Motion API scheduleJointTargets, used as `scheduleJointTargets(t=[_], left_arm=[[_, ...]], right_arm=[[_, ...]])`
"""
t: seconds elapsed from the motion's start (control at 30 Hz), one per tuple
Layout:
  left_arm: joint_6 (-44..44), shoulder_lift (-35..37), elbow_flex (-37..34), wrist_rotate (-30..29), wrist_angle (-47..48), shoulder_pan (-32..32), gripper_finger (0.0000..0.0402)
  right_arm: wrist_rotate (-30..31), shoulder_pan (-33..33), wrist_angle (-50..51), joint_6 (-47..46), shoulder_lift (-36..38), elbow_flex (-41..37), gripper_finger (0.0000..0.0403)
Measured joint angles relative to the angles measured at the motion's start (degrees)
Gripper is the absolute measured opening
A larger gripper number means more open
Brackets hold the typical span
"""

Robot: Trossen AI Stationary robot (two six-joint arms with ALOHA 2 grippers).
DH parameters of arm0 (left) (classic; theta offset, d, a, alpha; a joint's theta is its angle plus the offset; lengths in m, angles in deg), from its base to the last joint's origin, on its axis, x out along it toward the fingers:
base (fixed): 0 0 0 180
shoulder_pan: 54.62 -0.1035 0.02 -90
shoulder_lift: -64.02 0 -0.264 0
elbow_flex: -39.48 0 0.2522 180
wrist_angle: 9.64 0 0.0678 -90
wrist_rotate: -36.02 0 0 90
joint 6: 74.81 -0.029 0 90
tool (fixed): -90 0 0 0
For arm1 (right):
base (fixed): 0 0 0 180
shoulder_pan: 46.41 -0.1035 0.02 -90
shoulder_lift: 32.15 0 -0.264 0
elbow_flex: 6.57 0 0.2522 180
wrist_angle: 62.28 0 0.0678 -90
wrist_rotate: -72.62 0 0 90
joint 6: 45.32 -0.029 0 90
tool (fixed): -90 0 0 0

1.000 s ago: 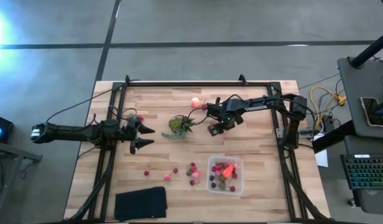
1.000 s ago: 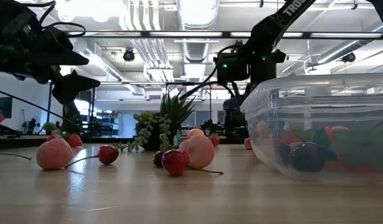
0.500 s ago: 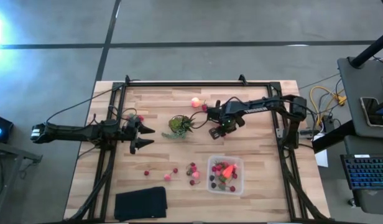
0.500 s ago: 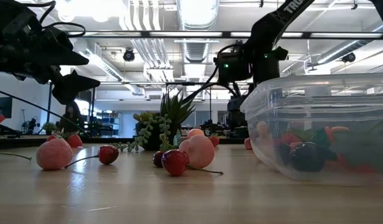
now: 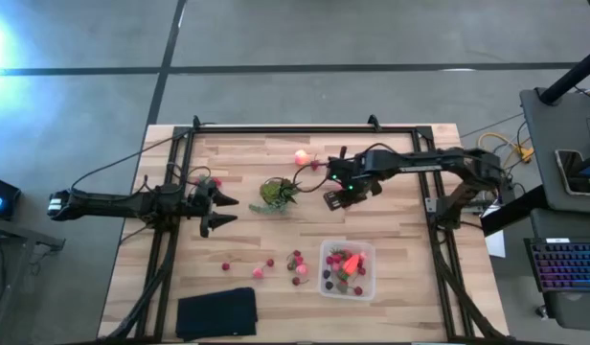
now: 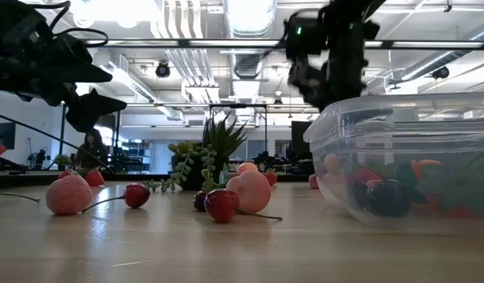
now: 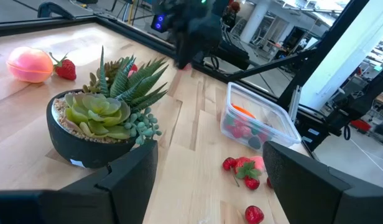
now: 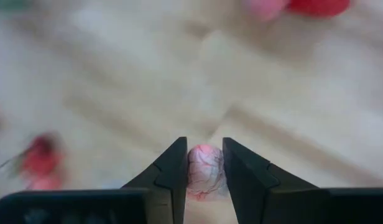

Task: Pick and placing Produce into tupperware
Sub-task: Put the apricot into the bin, then put the strawberry into the bin

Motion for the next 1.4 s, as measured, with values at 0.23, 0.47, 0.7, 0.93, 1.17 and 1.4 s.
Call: scheduleJointTargets(t=[0.23,0.47,0.7,0.93,1.17,1.4], left_arm=[[-0.01,-0.02,0.00,0.01,0.00,0.00,0.0277],[-0.01,0.00,0.00,0.01,-0.01,0.00,0.0277],[0.00,0.00,0.00,0.00,-0.01,-0.01,0.0277],[0.00,0.00,0.00,0.02,0.03,-0.01,0.0277],[-0.02,0.00,0.00,0.01,0.01,0.00,0.0276],[0.00,-0.02,0.00,0.00,0.01,0.00,0.0277]], right_arm=[[-10.36,-11.30,-0.64,-5.71,6.35,3.57,0.0099],[-9.33,-25.52,-6.74,-17.15,2.29,7.40,0.0100],[-2.04,-29.19,-6.63,-23.23,-6.76,9.60,0.0106],[-1.05,-29.28,-2.50,-19.24,-10.94,12.93,0.0172],[8.55,-25.16,12.43,-19.71,-9.01,18.46,0.0245],[14.72,-10.52,21.11,-20.13,-4.79,17.45,0.0253]])
